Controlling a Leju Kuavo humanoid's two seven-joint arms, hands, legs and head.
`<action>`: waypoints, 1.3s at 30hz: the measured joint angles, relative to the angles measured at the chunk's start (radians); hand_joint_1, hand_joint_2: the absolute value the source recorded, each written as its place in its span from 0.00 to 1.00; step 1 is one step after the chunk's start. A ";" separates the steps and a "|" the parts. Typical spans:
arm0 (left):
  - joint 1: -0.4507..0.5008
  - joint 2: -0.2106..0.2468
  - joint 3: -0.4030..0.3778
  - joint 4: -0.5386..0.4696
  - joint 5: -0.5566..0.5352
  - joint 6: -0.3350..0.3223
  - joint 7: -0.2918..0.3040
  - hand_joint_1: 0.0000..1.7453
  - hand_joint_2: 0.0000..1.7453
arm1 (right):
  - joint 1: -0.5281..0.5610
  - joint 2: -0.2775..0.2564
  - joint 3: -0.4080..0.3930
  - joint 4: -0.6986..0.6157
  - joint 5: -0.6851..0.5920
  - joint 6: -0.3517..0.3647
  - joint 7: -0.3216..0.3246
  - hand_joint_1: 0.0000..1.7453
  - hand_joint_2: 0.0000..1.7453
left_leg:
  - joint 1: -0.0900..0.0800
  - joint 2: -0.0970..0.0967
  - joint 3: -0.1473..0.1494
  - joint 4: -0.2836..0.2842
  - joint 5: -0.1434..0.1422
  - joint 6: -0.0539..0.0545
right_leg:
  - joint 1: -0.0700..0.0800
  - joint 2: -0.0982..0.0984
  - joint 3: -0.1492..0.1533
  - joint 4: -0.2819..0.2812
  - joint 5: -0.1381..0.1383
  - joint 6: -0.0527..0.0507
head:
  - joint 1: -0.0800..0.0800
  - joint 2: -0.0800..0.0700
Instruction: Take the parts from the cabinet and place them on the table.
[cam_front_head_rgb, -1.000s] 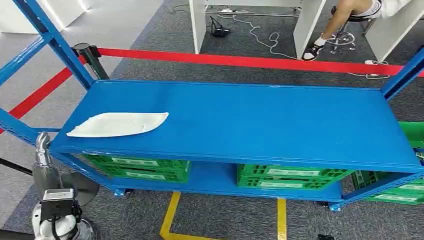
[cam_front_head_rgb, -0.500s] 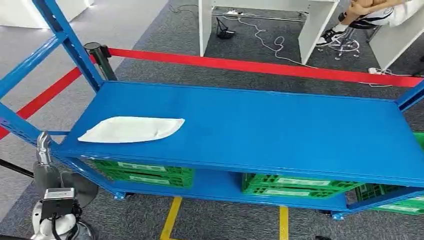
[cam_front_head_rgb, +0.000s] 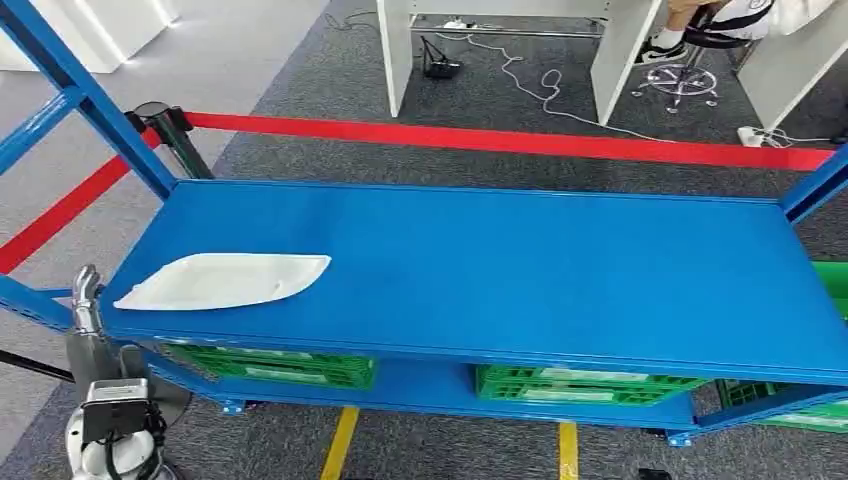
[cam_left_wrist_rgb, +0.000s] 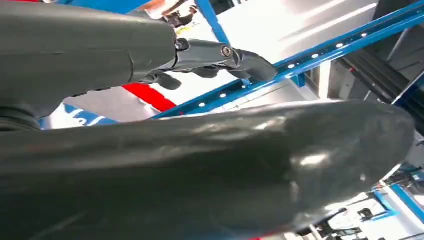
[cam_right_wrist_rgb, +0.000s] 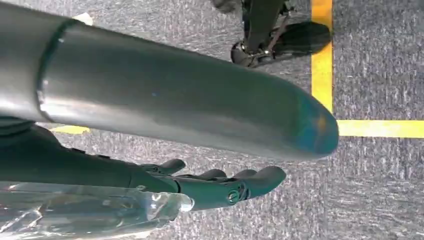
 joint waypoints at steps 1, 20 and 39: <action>0.000 0.000 0.000 0.000 0.000 0.000 0.000 0.00 0.00 | -0.001 0.000 0.000 0.000 0.001 0.000 0.000 0.00 0.00 | -0.002 0.000 0.033 -0.081 0.049 0.006 | 0.000 0.001 0.009 0.000 -0.006 0.003 | 0.000 0.000; -0.017 0.079 0.022 0.076 -0.169 -0.156 0.208 0.00 1.00 | 0.001 -0.008 -0.007 0.000 0.014 -0.001 0.016 0.00 0.00 | -0.005 -0.004 0.118 -0.170 0.010 0.036 | -0.006 0.001 -0.032 -0.004 0.034 0.044 | 0.013 0.000; -0.082 0.259 0.003 0.133 -0.552 -0.228 0.386 0.00 1.00 | 0.000 -0.009 -0.023 -0.001 0.056 0.011 0.027 0.00 0.00 | -0.002 -0.003 0.126 -0.194 0.019 0.005 | 0.001 0.004 -0.034 -0.004 0.033 0.021 | 0.013 0.000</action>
